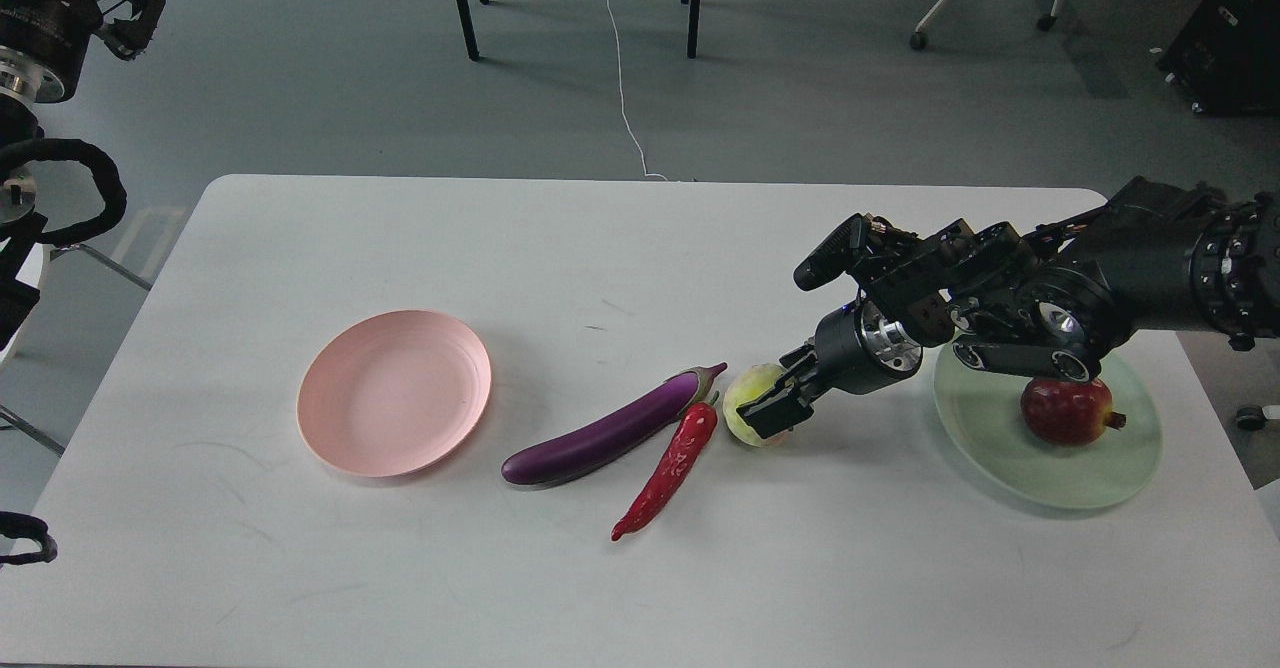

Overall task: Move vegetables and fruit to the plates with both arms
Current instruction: 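Move the right gripper to the pale green fruit and grasp it, then carry the pale green fruit onto the green plate and release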

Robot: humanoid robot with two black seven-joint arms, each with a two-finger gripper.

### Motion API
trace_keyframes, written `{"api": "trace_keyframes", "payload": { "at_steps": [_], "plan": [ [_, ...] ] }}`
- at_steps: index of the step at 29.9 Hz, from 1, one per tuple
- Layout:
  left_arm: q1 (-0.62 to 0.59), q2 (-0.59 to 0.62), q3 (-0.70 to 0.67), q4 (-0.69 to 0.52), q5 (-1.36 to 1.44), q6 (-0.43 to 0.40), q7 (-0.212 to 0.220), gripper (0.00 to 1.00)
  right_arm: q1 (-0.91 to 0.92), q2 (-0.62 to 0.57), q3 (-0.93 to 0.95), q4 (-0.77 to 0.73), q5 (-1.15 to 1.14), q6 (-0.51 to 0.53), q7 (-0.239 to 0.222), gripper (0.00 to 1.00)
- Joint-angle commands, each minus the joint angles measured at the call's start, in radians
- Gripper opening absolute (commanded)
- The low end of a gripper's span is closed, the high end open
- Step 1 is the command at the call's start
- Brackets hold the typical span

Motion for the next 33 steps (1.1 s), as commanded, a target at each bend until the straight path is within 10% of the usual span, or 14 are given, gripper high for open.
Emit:
{"api": "trace_keyframes", "payload": {
  "at_steps": [1,12,33],
  "plan": [
    [-0.003,-0.001,0.000,0.000,0.000,0.000,0.000,0.98,-0.001,0.010,0.000,-0.001,0.002,-0.003,0.000,0.92],
    [-0.004,0.002,0.000,0.000,0.000,0.000,0.000,0.98,0.008,0.001,-0.024,0.008,-0.012,0.000,0.000,0.64],
    [-0.009,0.002,-0.002,0.000,-0.002,0.000,0.000,0.98,0.109,-0.447,-0.044,0.112,-0.250,0.002,0.000,0.65]
  ]
}}
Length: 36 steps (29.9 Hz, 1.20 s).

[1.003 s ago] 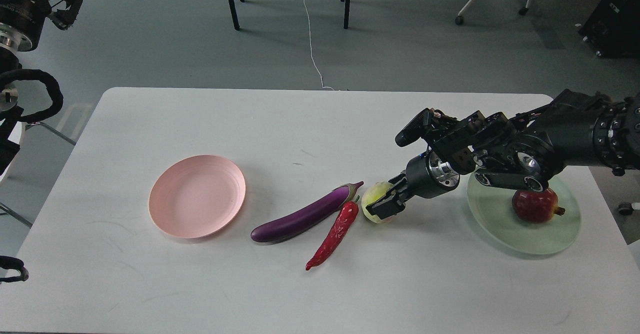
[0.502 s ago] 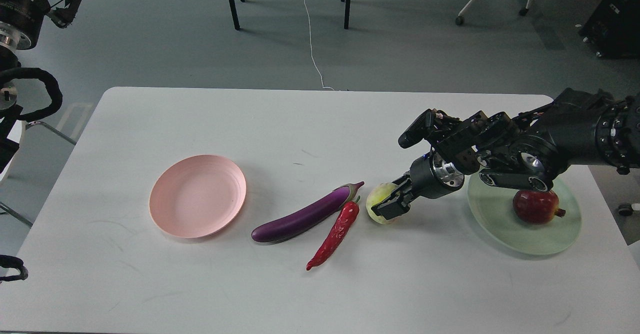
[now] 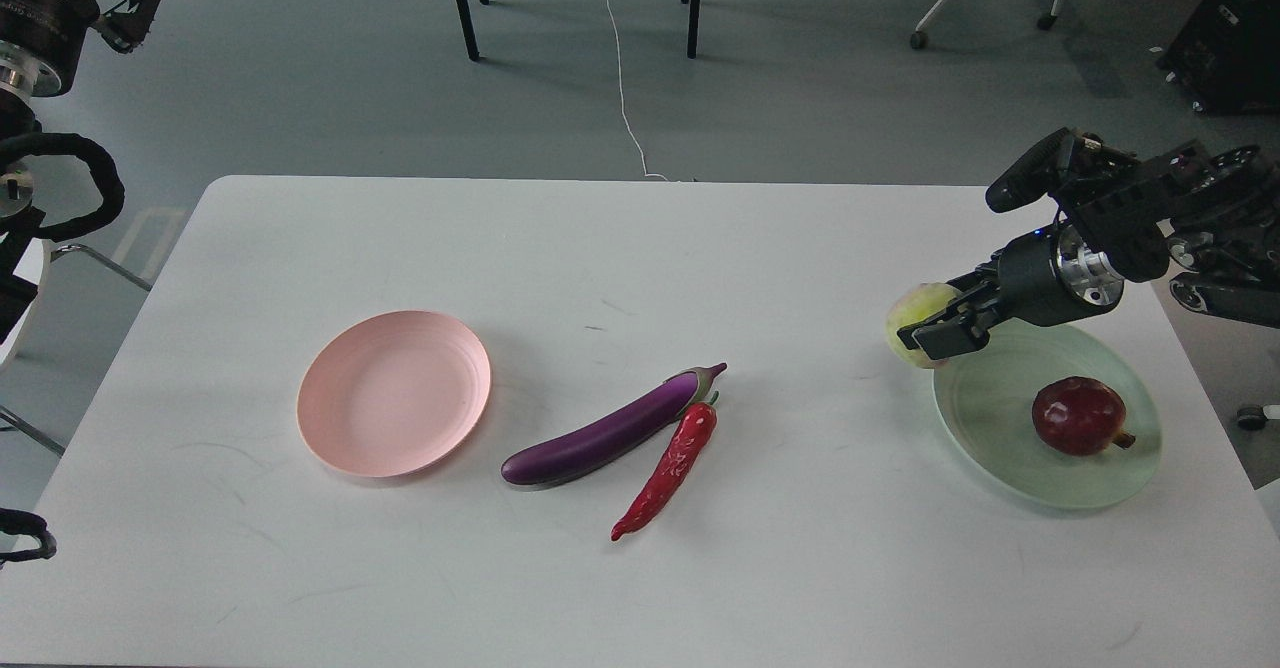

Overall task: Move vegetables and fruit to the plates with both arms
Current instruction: 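Carry the pale green fruit onto the green plate and release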

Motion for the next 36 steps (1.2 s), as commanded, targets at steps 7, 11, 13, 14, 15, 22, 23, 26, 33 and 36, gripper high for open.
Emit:
{"api": "trace_keyframes", "payload": {
  "at_steps": [7,11,13,14,15,22,23,26,33,36],
  "plan": [
    [-0.001,0.001,0.000,0.000,0.000,0.000,0.000,0.98,-0.042,-0.049,-0.077,-0.022,-0.056,0.000,0.000,0.71],
    [-0.001,0.008,0.000,0.000,0.000,0.000,0.000,0.98,-0.048,-0.049,-0.074,-0.025,-0.054,0.000,0.000,0.84],
    [-0.001,0.009,0.000,0.000,0.000,0.000,0.000,0.98,-0.048,-0.049,-0.071,-0.026,-0.051,-0.005,0.000,0.91],
    [-0.001,0.009,0.000,0.000,0.000,0.000,0.000,0.98,-0.048,-0.049,-0.069,-0.026,-0.050,-0.006,0.000,0.94],
    [-0.001,0.009,0.000,0.000,0.000,0.000,0.000,0.98,-0.048,-0.049,-0.063,-0.025,-0.050,-0.008,0.000,0.94],
    [-0.001,0.012,0.000,0.000,0.000,0.000,0.002,0.98,-0.046,-0.048,-0.040,-0.017,-0.046,-0.006,0.000,0.95],
    [-0.001,0.012,0.001,0.000,0.000,0.000,0.002,0.98,-0.046,-0.048,-0.036,-0.016,-0.046,-0.003,0.000,0.96],
    [0.001,0.012,0.001,0.000,0.000,0.000,0.002,0.98,-0.046,-0.048,-0.026,-0.020,-0.046,-0.005,0.000,0.96],
    [-0.004,-0.002,0.006,-0.005,0.011,0.000,0.012,0.98,-0.048,-0.062,0.174,-0.080,0.171,0.018,0.000,0.97],
    [-0.010,-0.005,0.032,-0.021,0.034,0.000,0.011,0.98,-0.058,-0.052,0.216,-0.149,0.330,0.055,0.000,0.97]
  ]
}}
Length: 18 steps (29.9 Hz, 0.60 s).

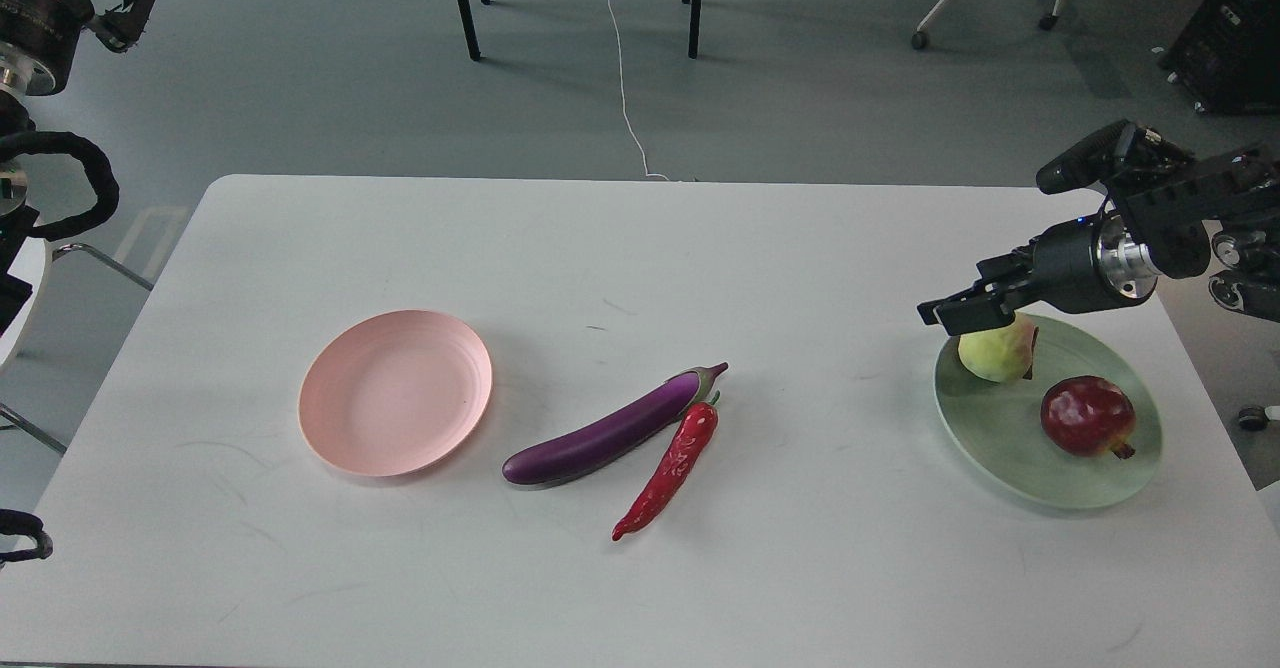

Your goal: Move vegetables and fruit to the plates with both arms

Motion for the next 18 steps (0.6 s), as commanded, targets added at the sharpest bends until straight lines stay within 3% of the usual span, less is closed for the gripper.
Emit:
{"api": "trace_keyframes", "payload": {
  "at_steps": [1,8,12,18],
  "plan": [
    [-0.015,-0.002,0.028,-0.032,0.030,0.000,0.000,0.98,-0.025,0.007,0.065,-0.079,0.197,0.043,0.000,0.97],
    [-0.023,0.016,0.097,-0.243,0.134,0.000,-0.004,0.98,-0.200,0.052,0.359,-0.124,0.496,0.039,0.000,0.97],
    [-0.019,0.044,0.108,-0.349,0.357,0.013,-0.007,0.98,-0.277,0.004,0.542,-0.245,0.558,0.059,0.000,0.98],
    [-0.019,0.047,0.108,-0.374,0.472,0.013,-0.008,0.98,-0.300,-0.003,0.605,-0.270,0.559,0.074,0.000,0.99]
  ]
}}
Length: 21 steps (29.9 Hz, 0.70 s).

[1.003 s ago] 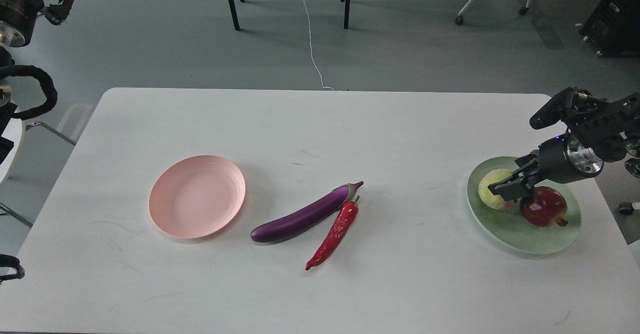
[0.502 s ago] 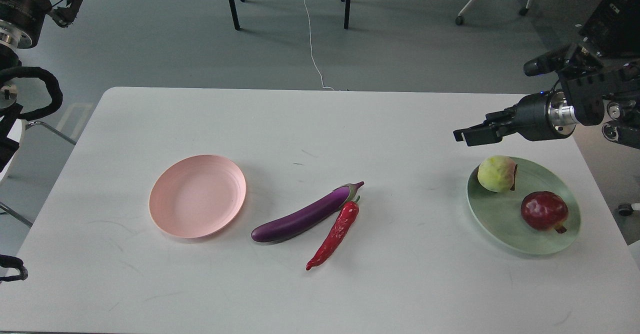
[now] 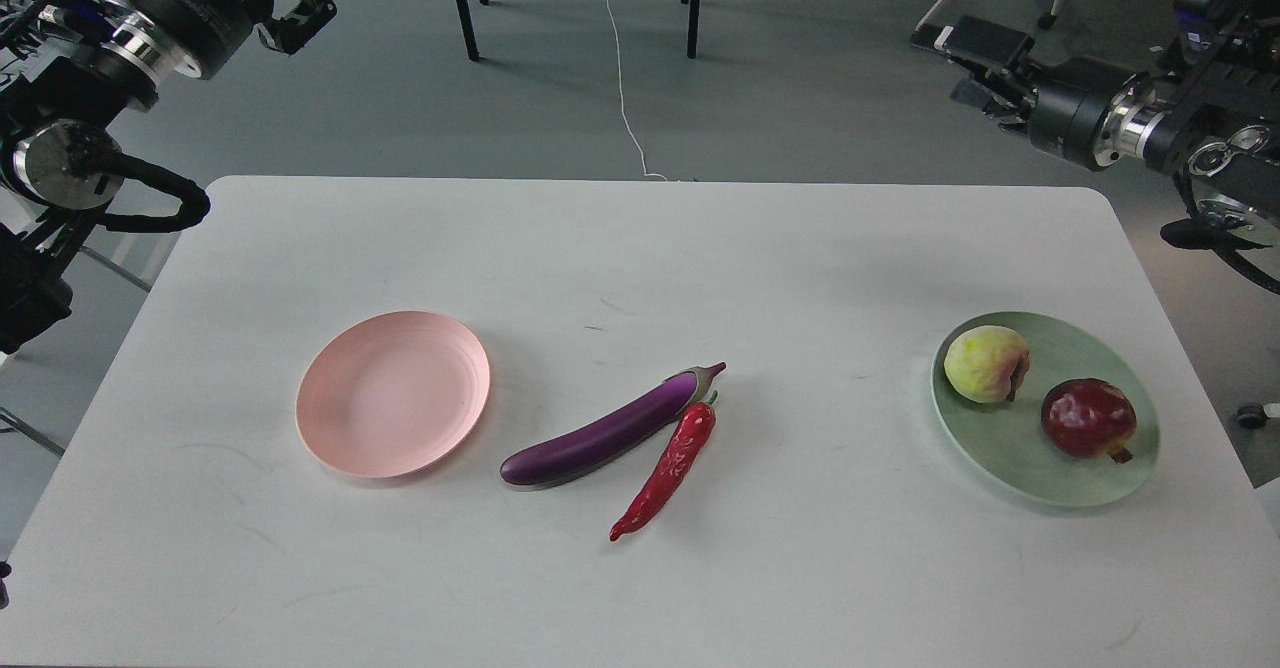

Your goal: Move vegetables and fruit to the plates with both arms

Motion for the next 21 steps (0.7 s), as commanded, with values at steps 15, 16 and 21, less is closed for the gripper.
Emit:
{"api": "trace_keyframes", "payload": {
  "at_steps": [15,16,21],
  "plan": [
    [-0.007,0.086,0.141,-0.476,0.908,0.057,0.039,0.98,-0.264,-0.083,0.445,-0.156,0.502,0.261,0.000,0.98],
    [-0.012,0.086,0.172,-0.490,0.961,0.056,0.044,0.98,-0.275,-0.083,0.447,-0.157,0.553,0.267,0.000,0.99],
    [-0.012,0.083,0.245,-0.578,1.187,0.051,0.048,0.98,-0.339,-0.087,0.455,-0.157,0.738,0.267,0.000,0.99]
  ]
}}
